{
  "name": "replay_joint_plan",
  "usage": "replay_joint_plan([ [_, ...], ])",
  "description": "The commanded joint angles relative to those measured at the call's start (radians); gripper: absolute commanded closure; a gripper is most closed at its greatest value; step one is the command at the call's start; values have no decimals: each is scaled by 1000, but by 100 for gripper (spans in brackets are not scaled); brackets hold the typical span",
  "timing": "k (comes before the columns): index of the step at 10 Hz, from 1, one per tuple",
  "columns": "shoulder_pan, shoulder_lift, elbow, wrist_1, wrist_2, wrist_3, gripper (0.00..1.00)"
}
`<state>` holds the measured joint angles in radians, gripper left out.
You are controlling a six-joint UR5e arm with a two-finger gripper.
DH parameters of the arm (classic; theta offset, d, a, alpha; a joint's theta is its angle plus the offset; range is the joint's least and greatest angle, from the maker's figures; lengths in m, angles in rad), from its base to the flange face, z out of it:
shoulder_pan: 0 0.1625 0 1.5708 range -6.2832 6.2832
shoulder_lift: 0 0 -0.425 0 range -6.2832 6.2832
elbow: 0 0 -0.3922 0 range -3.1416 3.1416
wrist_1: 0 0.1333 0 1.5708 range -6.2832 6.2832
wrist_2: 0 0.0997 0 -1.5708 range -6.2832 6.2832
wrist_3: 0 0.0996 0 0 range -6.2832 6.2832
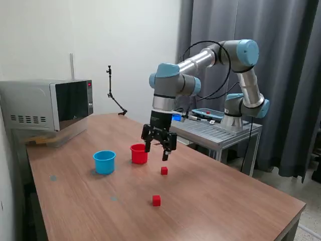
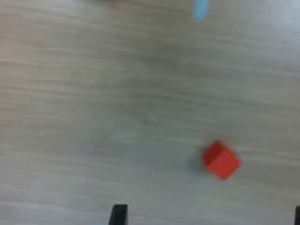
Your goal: Place red objects in the red bin, and blue objects in the blue bin.
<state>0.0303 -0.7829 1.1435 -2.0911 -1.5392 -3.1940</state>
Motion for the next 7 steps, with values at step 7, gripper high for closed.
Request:
replay_joint_plan([
  [7,79,43,-27,52,59,365,0],
])
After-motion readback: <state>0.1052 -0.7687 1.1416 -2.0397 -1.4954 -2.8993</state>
